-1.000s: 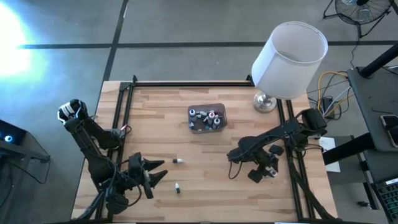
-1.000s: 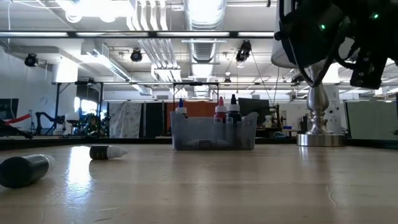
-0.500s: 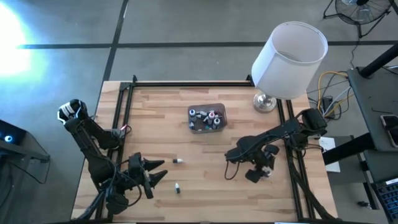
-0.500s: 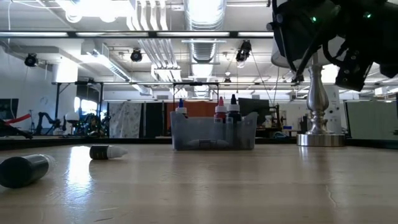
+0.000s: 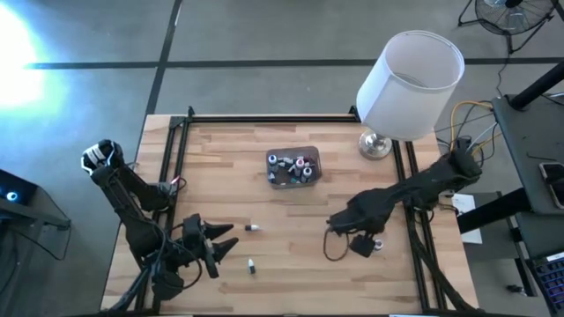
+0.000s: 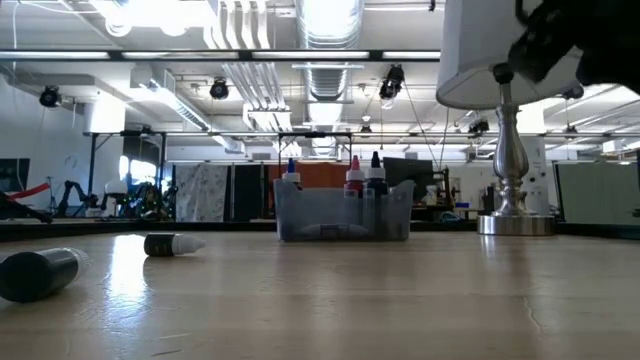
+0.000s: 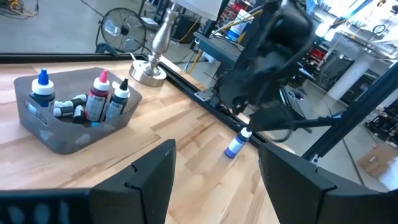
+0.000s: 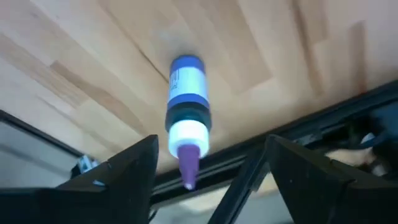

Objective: Pick & Place food coloring
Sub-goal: Put the large purple food coloring bottle into the bin, then put the small black food coloring bottle into the bin

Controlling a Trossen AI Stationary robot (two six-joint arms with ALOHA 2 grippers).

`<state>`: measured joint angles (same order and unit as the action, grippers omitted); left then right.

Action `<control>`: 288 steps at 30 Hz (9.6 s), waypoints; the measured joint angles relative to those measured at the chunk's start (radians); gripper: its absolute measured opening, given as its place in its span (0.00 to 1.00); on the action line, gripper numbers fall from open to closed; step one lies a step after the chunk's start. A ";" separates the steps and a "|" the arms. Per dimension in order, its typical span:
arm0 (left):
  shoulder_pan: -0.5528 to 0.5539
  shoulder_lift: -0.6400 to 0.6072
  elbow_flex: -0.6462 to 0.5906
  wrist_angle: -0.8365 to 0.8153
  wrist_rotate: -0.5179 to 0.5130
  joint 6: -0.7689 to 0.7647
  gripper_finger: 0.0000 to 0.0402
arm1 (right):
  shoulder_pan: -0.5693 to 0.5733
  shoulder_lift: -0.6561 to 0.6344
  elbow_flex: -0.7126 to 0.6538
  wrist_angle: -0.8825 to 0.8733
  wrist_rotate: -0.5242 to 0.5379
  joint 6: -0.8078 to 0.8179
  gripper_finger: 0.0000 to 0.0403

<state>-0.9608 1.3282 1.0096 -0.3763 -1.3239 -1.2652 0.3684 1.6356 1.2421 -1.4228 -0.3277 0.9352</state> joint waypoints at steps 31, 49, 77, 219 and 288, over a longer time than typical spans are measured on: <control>0.044 -0.031 0.000 -0.002 0.000 -0.053 0.51 | 0.511 -0.260 -0.214 0.282 0.532 0.077 0.73; 0.063 -0.031 0.000 -0.002 0.032 -0.053 0.51 | 0.504 -0.271 -0.303 0.382 0.502 0.158 0.64; 0.065 -0.031 0.000 -0.008 0.033 -0.052 0.51 | 0.459 -0.288 -0.300 0.379 0.492 0.152 0.34; 0.432 0.018 -0.152 -0.094 0.846 0.437 0.51 | -0.188 0.245 0.574 0.075 0.380 -0.849 0.70; 0.770 0.236 0.214 -0.157 1.055 1.149 0.08 | 0.119 -0.354 -0.154 0.426 0.985 0.100 0.56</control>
<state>-0.1907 1.5643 1.2234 -0.5330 -0.2694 -0.1157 0.4873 1.2819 1.0883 -0.9970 0.6575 1.0348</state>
